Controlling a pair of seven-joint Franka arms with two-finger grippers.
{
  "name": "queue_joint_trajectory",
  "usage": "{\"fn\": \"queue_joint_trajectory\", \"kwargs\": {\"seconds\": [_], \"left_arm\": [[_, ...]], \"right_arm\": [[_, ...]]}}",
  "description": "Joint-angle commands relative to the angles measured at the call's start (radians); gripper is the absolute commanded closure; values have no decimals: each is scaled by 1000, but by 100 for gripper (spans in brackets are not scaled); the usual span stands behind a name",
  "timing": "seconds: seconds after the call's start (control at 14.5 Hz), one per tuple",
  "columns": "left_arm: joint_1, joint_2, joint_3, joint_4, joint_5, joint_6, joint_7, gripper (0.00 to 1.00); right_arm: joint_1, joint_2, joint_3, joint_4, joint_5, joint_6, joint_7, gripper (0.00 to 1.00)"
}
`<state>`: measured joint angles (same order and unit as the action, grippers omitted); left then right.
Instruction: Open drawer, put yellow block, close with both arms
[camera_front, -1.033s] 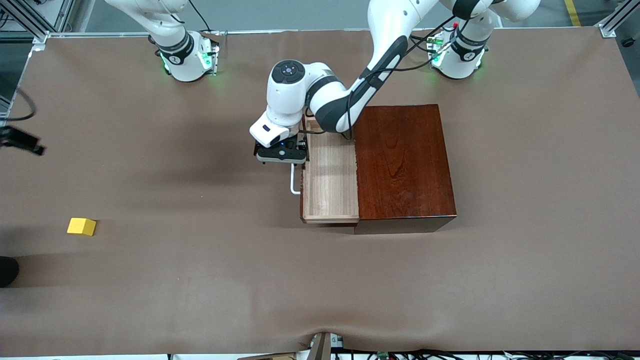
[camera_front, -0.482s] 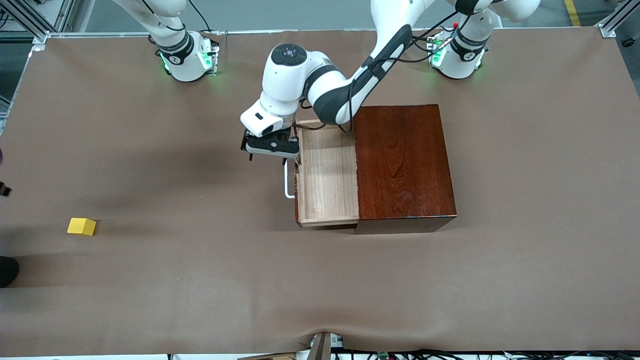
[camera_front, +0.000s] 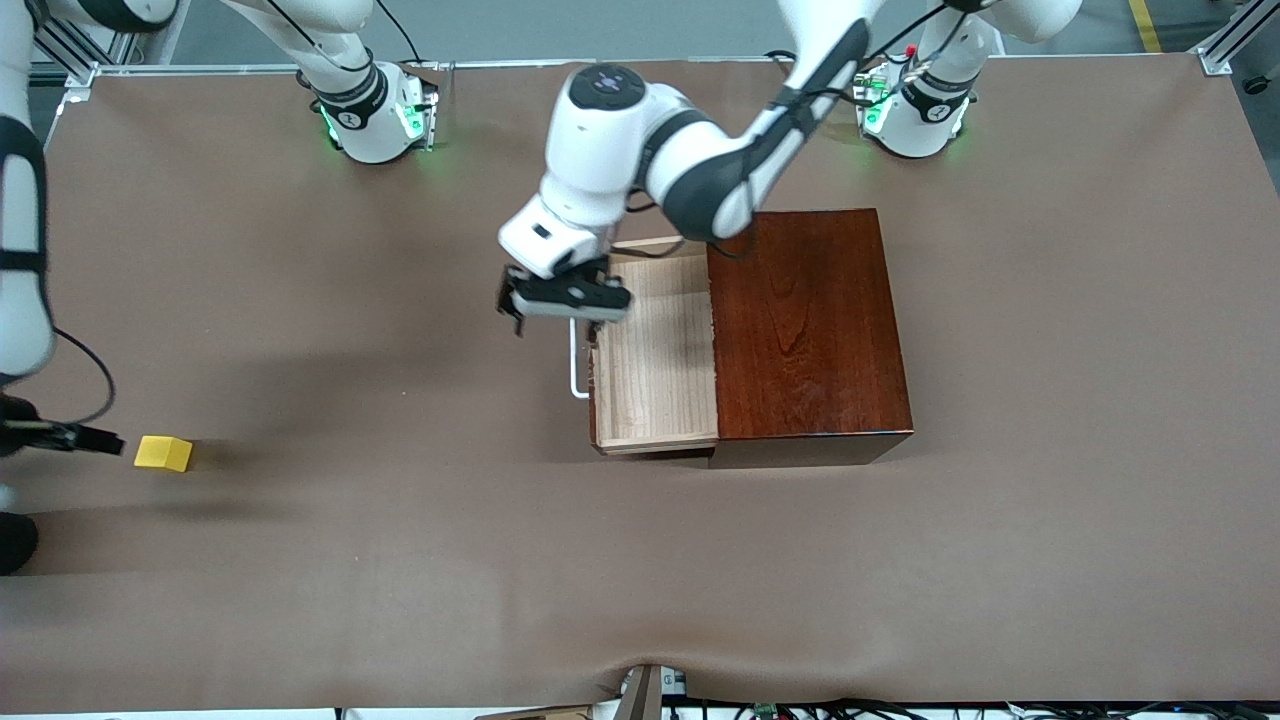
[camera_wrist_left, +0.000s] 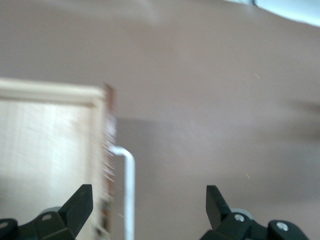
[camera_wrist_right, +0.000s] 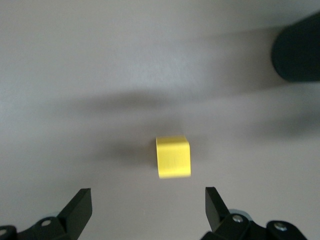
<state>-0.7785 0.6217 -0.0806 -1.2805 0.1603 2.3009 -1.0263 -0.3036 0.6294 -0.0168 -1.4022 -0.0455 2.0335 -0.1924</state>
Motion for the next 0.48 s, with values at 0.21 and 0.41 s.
{"fn": "queue_joint_trajectory", "kwargs": {"seconds": [0.21, 0.41], "left_arm": [[229, -82, -11, -20, -5, -155, 190, 0], [349, -115, -24, -26, -13, -227, 340, 0]], "right_arm": [[-61, 42, 3, -174, 7, 275, -79, 0], [-77, 56, 3, -228, 7, 327, -110, 0]]}}
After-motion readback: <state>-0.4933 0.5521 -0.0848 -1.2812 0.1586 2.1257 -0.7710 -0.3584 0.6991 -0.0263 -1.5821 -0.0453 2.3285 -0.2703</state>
